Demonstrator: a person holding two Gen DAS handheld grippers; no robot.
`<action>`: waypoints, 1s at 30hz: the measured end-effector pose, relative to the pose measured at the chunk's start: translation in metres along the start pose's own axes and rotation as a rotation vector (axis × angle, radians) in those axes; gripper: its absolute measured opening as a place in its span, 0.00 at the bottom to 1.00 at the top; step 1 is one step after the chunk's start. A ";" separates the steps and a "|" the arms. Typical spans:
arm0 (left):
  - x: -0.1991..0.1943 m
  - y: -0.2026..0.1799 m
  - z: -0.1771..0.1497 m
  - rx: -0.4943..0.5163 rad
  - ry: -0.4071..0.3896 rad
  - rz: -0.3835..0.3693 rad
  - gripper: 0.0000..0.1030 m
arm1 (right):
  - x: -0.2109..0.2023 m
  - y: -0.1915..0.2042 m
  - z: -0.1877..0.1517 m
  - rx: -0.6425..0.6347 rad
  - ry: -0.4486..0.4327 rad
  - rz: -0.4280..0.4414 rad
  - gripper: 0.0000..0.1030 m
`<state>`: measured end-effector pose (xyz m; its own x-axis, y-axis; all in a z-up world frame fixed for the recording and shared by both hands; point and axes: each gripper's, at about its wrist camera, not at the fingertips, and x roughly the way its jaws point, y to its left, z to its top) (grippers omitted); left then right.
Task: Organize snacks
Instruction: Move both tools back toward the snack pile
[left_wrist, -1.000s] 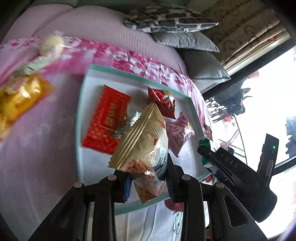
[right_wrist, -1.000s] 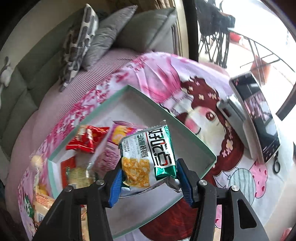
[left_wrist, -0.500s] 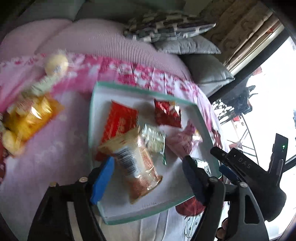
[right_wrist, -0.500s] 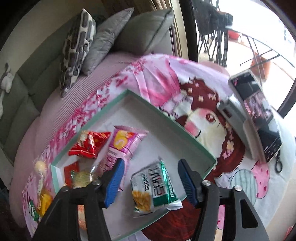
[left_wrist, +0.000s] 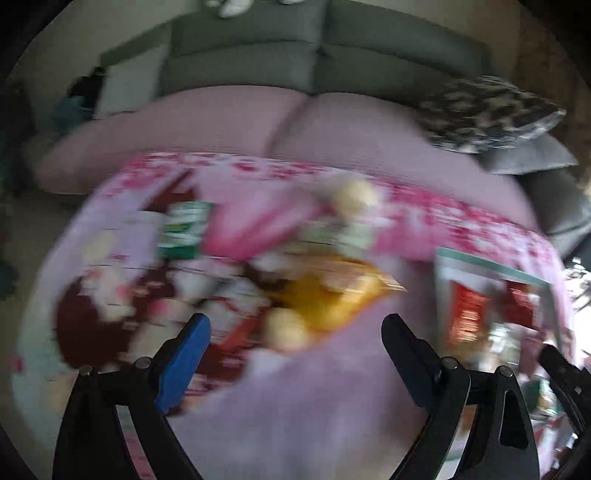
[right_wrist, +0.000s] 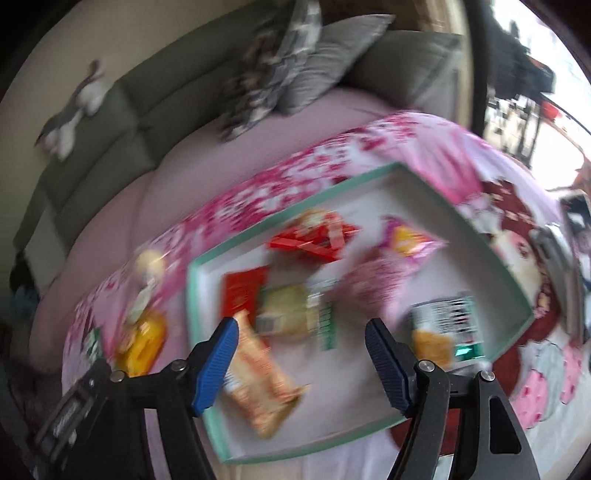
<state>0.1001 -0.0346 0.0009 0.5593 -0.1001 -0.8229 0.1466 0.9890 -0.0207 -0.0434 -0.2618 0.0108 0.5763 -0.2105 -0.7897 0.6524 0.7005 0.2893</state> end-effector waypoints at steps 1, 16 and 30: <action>0.000 0.013 0.002 -0.026 0.001 0.025 0.91 | 0.001 0.008 -0.005 -0.020 0.004 0.016 0.73; 0.011 0.117 -0.004 -0.250 0.065 0.185 0.92 | 0.033 0.113 -0.063 -0.270 0.169 0.244 0.73; 0.064 0.110 0.003 -0.253 0.175 0.101 0.95 | 0.079 0.172 -0.093 -0.492 0.202 0.304 0.72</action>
<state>0.1544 0.0679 -0.0527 0.4087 -0.0013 -0.9127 -0.1226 0.9909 -0.0563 0.0686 -0.0941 -0.0523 0.5649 0.1476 -0.8119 0.1417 0.9519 0.2717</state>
